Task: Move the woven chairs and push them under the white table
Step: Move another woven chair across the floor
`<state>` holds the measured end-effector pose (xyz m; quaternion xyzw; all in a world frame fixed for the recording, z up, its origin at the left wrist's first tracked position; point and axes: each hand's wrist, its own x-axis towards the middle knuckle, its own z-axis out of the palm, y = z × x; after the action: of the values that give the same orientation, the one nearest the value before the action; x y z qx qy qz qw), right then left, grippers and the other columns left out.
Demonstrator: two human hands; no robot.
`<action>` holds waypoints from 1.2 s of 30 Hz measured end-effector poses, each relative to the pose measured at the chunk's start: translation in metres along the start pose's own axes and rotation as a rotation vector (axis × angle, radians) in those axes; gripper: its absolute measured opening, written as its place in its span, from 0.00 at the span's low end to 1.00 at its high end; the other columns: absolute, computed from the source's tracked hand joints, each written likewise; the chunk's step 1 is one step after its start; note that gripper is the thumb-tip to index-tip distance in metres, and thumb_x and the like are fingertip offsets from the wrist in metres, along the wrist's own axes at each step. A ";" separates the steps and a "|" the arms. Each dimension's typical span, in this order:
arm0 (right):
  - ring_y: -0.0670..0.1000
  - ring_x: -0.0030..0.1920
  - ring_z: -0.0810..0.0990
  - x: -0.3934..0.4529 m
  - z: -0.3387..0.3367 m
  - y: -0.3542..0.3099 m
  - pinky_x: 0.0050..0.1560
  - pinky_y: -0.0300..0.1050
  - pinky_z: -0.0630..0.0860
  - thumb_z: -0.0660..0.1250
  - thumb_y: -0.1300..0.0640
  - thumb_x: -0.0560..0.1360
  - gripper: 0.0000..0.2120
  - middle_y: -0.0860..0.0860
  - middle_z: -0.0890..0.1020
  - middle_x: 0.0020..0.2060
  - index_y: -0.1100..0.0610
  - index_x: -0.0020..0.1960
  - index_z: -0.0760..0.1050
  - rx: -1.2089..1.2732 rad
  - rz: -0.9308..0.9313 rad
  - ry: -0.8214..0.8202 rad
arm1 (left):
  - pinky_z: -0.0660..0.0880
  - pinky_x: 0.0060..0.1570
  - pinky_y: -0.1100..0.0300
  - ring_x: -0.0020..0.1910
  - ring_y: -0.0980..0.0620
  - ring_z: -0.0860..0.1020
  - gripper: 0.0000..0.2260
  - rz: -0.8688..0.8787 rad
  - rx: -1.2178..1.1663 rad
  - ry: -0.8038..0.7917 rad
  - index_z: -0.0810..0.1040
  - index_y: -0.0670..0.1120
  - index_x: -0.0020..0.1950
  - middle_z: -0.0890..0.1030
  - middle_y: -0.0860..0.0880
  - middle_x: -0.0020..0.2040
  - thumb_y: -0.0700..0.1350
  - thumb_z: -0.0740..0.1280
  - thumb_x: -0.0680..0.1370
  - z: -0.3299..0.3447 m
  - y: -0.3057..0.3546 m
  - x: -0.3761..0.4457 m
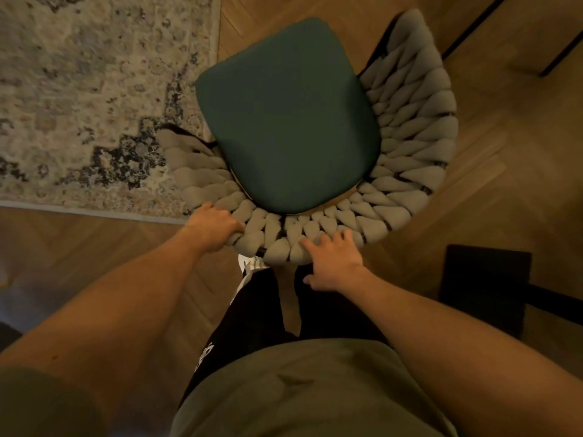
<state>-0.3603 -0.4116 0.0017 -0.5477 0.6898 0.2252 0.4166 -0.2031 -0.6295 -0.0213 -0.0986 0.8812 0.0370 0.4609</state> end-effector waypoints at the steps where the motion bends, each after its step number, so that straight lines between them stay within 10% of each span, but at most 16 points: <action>1: 0.64 0.71 0.67 0.000 0.001 -0.007 0.72 0.65 0.55 0.65 0.34 0.74 0.40 0.60 0.70 0.72 0.49 0.79 0.55 0.021 -0.009 0.011 | 0.66 0.64 0.49 0.63 0.48 0.75 0.20 -0.005 0.028 0.013 0.72 0.64 0.68 0.79 0.52 0.61 0.45 0.63 0.79 0.002 -0.007 -0.001; 8: 0.57 0.69 0.71 0.001 -0.007 0.022 0.70 0.56 0.64 0.71 0.41 0.73 0.33 0.52 0.75 0.68 0.48 0.74 0.66 0.213 -0.097 0.026 | 0.57 0.72 0.37 0.70 0.39 0.68 0.20 -0.127 0.012 -0.117 0.71 0.54 0.70 0.75 0.45 0.66 0.48 0.66 0.77 -0.009 0.032 -0.002; 17: 0.59 0.73 0.68 0.011 -0.002 0.105 0.71 0.56 0.63 0.62 0.52 0.80 0.26 0.54 0.72 0.72 0.45 0.77 0.62 -0.162 0.111 -0.076 | 0.56 0.72 0.37 0.68 0.39 0.71 0.30 -0.105 -0.280 -0.037 0.61 0.59 0.77 0.75 0.46 0.68 0.52 0.68 0.77 -0.004 0.105 0.013; 36: 0.59 0.67 0.72 0.012 0.018 -0.006 0.64 0.54 0.64 0.55 0.54 0.83 0.21 0.52 0.79 0.66 0.43 0.75 0.65 0.107 0.309 0.029 | 0.59 0.69 0.37 0.67 0.40 0.71 0.28 0.113 0.034 -0.040 0.59 0.62 0.78 0.74 0.47 0.68 0.54 0.64 0.79 0.008 0.002 0.004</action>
<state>-0.3494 -0.4063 -0.0177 -0.4152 0.7828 0.2417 0.3953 -0.1991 -0.6271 -0.0296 -0.0402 0.8764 0.0498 0.4773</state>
